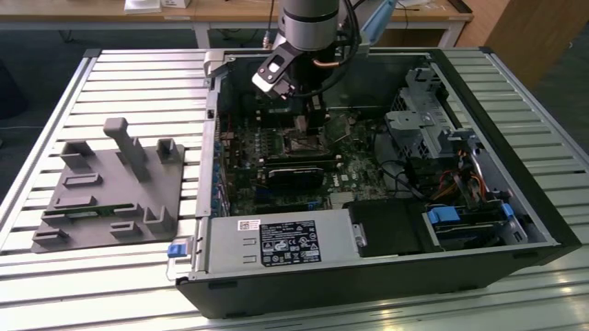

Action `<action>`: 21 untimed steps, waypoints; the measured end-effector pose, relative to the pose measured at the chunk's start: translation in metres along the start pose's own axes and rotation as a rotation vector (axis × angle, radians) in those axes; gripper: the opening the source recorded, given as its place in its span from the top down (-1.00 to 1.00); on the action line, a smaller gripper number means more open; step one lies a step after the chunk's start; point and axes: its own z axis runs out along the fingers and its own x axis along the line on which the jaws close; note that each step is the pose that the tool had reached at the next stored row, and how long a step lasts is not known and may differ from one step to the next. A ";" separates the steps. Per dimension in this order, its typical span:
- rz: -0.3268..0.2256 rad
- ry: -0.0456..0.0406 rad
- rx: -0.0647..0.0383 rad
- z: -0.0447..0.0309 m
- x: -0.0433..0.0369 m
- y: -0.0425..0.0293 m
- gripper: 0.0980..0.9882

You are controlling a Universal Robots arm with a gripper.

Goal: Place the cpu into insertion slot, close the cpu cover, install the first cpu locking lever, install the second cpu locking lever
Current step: 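Place the cpu into insertion slot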

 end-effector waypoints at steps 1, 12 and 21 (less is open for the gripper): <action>0.000 0.0001 0.000 0.0000 0.0000 0.0000 0.00; 0.000 0.0000 0.000 -0.0013 0.0000 0.0001 0.00; 0.000 0.0002 0.000 0.0004 0.0000 -0.0004 0.00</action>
